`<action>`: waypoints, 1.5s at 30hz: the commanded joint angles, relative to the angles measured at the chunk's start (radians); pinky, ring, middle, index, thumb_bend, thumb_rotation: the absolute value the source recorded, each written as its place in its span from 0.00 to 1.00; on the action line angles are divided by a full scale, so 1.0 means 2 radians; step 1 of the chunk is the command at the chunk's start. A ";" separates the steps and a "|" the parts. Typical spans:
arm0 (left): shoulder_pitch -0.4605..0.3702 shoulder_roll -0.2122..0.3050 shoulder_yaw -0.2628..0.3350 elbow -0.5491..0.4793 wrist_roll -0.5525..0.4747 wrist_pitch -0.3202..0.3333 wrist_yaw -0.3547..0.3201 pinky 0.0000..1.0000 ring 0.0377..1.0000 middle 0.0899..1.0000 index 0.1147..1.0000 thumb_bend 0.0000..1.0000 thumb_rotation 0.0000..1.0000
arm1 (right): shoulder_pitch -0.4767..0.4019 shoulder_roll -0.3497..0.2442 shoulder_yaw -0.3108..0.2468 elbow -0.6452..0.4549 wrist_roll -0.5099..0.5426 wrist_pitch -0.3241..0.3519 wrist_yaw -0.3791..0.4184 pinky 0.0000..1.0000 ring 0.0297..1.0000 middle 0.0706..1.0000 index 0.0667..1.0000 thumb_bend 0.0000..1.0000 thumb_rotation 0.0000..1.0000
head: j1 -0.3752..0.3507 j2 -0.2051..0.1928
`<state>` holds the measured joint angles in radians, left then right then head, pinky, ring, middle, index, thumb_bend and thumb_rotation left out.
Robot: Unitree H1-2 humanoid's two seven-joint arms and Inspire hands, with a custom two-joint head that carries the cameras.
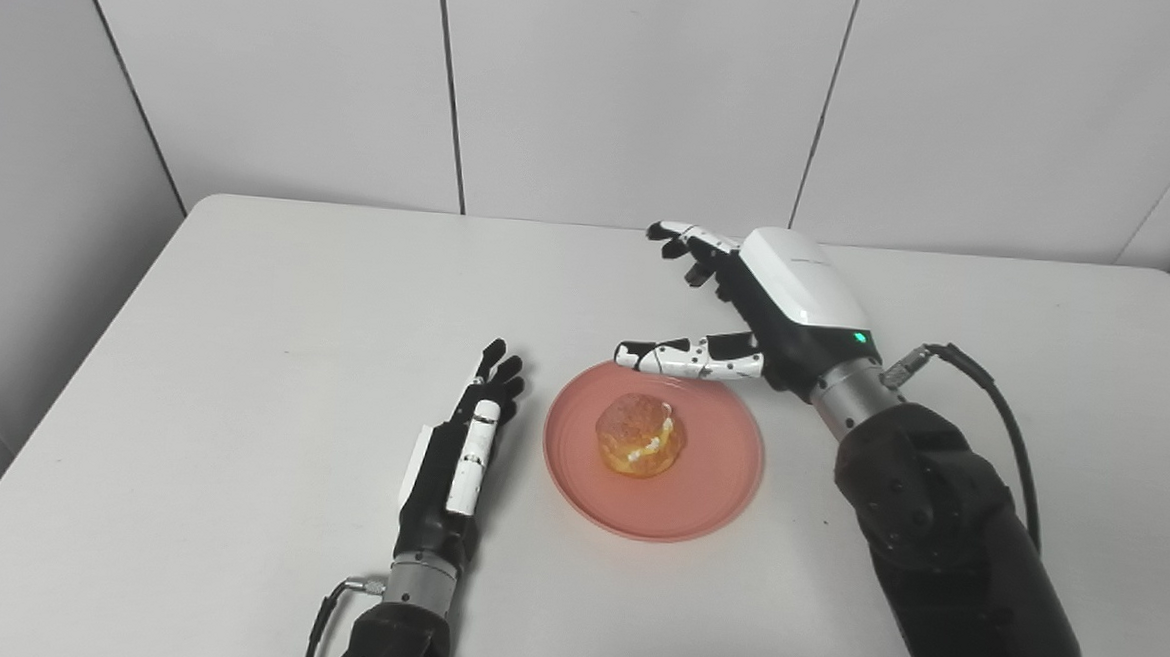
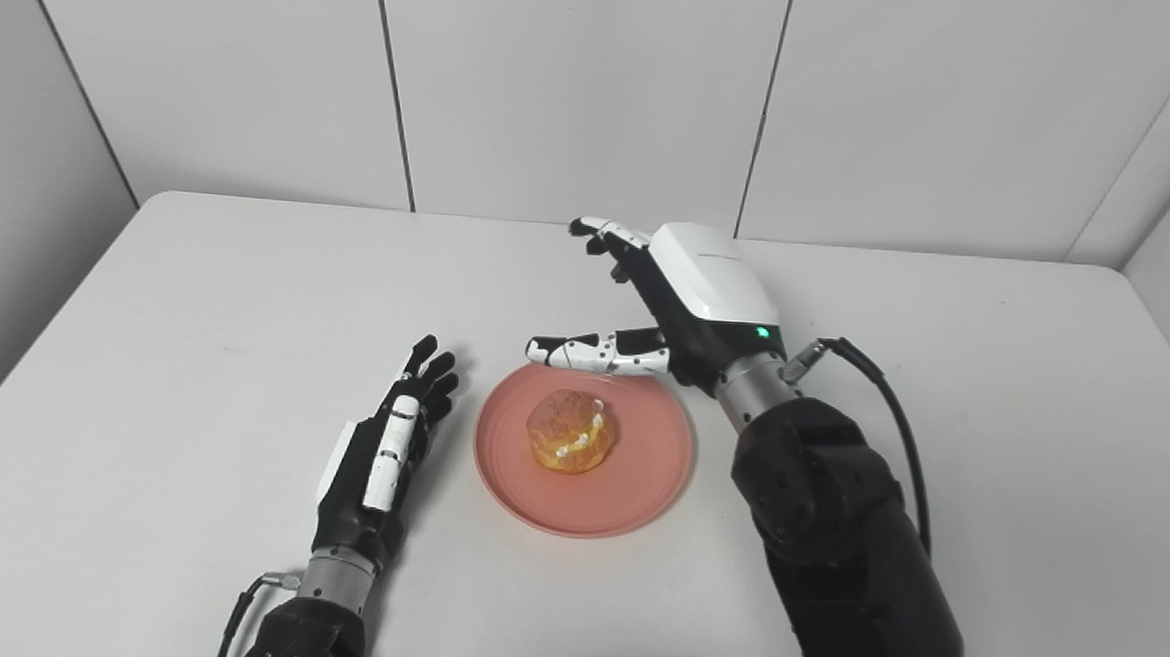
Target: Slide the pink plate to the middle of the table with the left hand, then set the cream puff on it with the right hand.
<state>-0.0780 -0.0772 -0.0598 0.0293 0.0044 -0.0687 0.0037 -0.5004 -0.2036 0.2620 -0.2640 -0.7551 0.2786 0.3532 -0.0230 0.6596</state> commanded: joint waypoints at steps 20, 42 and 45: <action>0.015 0.025 0.012 0.021 -0.016 -0.014 -0.017 0.93 0.93 0.95 0.95 0.47 1.00 | 0.172 0.060 -0.120 0.023 0.236 -0.065 -0.139 0.92 0.97 0.98 1.00 0.80 1.00 | -0.008 -0.002; 0.025 0.040 0.012 0.006 -0.019 -0.011 -0.030 0.95 0.95 0.97 0.97 0.42 1.00 | 0.202 0.101 -0.141 0.085 0.417 -0.109 -0.126 1.00 1.00 1.00 1.00 0.39 1.00 | -0.008 0.002; 0.025 0.042 0.014 0.010 -0.019 -0.014 -0.033 0.95 0.95 0.97 0.97 0.42 1.00 | 0.203 0.105 -0.141 0.088 0.423 -0.112 -0.128 1.00 1.00 1.00 1.00 0.34 1.00 | -0.009 0.004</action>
<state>-0.0691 -0.0107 -0.0411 0.0180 -0.0185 -0.0728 -0.0496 -0.0869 -0.0037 -0.0227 -0.0822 0.0753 0.1002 0.0972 -0.0430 0.6673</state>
